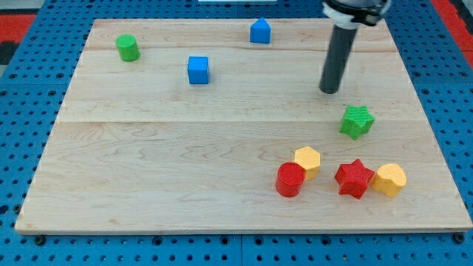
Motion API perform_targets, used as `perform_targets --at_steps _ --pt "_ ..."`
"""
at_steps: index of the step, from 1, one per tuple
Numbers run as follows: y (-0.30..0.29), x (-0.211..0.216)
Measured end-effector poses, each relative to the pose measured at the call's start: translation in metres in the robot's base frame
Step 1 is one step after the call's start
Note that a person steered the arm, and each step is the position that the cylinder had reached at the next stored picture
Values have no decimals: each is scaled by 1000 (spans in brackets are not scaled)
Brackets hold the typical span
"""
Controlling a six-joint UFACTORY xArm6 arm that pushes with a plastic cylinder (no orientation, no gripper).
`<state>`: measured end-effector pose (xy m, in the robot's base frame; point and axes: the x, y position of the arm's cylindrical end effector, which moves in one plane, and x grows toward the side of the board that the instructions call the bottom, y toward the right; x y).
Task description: Push the green star slightly left
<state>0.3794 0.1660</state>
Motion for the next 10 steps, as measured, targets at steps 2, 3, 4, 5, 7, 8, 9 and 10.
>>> perform_targets --at_steps 2,3,4,5,7,8,9,10 --pt "31 1" --pt "47 22" --pt "77 32" --pt "80 32" --pt "81 79" --pt "80 85" --pt "58 85" --pt "26 85"
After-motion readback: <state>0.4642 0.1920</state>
